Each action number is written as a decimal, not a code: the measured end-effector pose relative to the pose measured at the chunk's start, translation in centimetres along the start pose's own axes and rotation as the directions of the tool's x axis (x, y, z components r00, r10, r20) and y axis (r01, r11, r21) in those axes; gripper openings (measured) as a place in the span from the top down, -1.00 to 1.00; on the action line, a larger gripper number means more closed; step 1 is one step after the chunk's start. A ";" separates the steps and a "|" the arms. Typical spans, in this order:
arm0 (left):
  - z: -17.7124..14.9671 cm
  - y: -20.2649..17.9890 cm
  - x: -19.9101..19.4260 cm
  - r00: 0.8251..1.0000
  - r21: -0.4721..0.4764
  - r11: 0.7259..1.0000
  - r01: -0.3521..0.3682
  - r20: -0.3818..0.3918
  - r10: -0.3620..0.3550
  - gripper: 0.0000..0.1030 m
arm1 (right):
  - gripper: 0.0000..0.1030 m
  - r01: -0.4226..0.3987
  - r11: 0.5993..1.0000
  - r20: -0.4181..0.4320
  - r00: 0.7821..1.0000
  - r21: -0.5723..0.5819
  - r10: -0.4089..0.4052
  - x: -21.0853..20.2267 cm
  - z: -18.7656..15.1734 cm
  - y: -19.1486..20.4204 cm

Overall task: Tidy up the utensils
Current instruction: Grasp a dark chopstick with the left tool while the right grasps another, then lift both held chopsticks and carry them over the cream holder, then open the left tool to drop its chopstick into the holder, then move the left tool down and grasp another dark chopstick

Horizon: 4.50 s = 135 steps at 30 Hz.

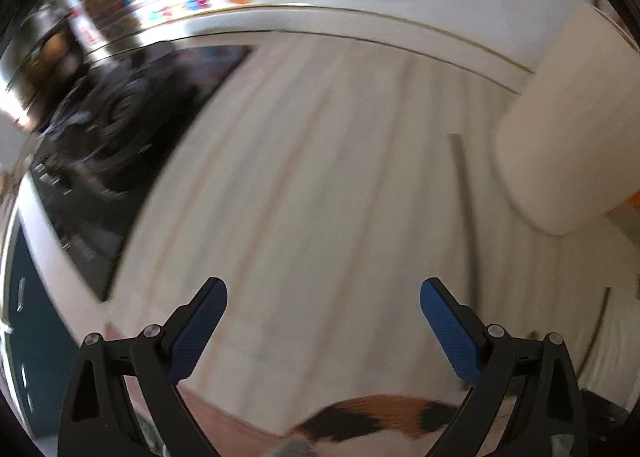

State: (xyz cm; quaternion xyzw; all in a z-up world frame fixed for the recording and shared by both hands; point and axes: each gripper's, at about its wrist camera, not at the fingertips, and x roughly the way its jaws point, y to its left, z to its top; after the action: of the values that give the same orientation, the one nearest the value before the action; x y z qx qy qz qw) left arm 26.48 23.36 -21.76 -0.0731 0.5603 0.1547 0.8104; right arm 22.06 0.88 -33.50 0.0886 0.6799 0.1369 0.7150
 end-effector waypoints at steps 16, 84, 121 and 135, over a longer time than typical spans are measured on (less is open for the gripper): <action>-0.4 -9.2 5.6 0.992 0.289 0.954 0.083 -0.117 -0.051 0.91 | 0.52 0.167 0.910 -0.006 0.984 0.379 -0.178 -4.1 -0.6 -18.0; 14.5 -12.7 -26.9 0.788 0.303 0.893 0.333 0.430 -0.440 1.00 | 0.89 -0.037 0.999 0.691 0.723 0.036 0.002 -32.9 18.4 -2.4; -1.5 -4.4 5.1 0.965 0.688 0.692 0.220 -0.258 -0.051 0.84 | 0.89 0.081 0.923 0.165 0.974 0.376 -0.153 -4.5 3.8 -10.4; -3.7 -4.0 2.7 0.888 0.100 0.949 0.299 -0.394 -0.238 0.88 | 0.89 0.107 0.935 0.083 0.986 0.337 -0.142 -3.0 3.2 -9.9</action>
State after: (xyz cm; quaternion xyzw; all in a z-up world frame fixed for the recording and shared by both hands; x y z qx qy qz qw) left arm 25.43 19.00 -25.84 -0.1141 0.7002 -0.0207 0.7044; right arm 25.86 -9.29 -33.58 0.1716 0.6585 -0.0301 0.7322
